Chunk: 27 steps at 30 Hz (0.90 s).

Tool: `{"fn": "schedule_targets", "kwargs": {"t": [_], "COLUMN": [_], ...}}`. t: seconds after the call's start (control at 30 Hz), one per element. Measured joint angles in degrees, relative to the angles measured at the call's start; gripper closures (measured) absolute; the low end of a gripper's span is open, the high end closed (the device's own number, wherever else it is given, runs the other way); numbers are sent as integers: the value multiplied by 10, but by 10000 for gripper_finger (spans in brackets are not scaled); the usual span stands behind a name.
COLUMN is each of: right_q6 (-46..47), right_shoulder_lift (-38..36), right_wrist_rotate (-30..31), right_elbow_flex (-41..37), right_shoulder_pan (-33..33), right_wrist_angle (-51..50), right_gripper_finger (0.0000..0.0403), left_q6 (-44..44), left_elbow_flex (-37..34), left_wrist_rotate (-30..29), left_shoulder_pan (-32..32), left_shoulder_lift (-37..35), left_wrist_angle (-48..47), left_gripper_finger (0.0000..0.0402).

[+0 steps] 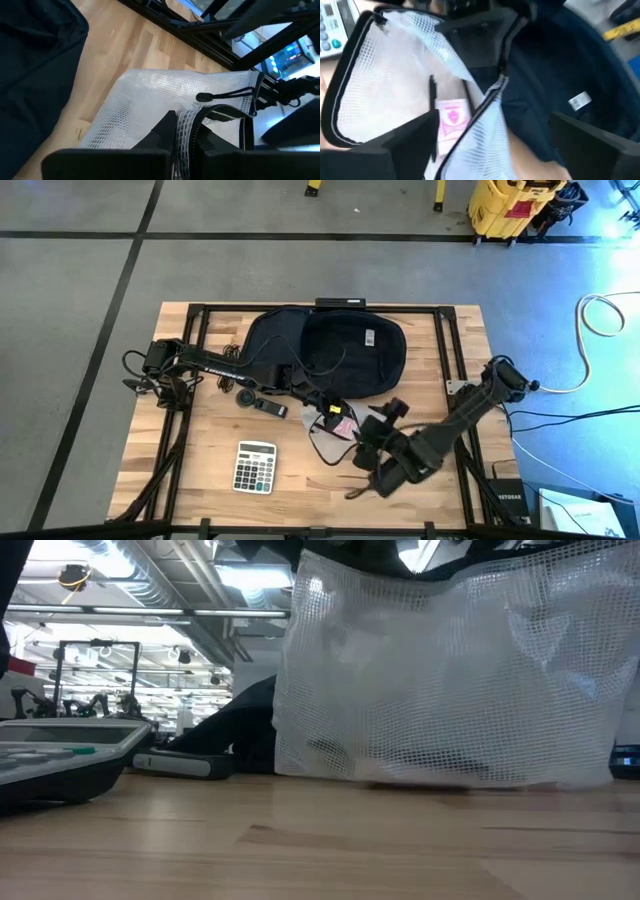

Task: Unpack backpack
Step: Put the gray calculator into the transparent zip bag

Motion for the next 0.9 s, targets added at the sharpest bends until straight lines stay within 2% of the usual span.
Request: {"fn": "schedule_targets", "kwargs": {"t": [0.13, 0.2, 0.37, 0.5, 0.63, 0.77, 0.9], "right_q6": [-10, -15, -28, -22, -14, -15, -13], "right_shoulder_lift": [-3, -3, -10, -12, -12, -12, -11], "right_wrist_rotate": [-43, -80, -117, -162, -182, -189, -184], "right_elbow_flex": [0, 0, 0, -3, -12, -26, -51], "right_shoulder_pan": [-31, -50, -82, -99, -102, -105, -105], "right_wrist_angle": [10, 20, 56, 37, 36, 56, 59], "right_gripper_finger": [40, 50, 75, 89, 108, 145, 211], "left_q6": [27, 35, 61, 75, 80, 82, 93], "left_elbow_flex": [0, 0, 0, 0, 0, 0, 0], "left_wrist_rotate": [-11, -17, -26, -26, -22, -6, 8], "left_shoulder_pan": [-4, -6, -7, -7, -7, -7, -7], "left_shoulder_lift": [0, 0, 0, 0, 0, 0, 0], "left_wrist_angle": [-1, -2, -2, -2, -2, -2, -3], "left_gripper_finger": [402, 402, 402, 402, 402, 402, 402]}}
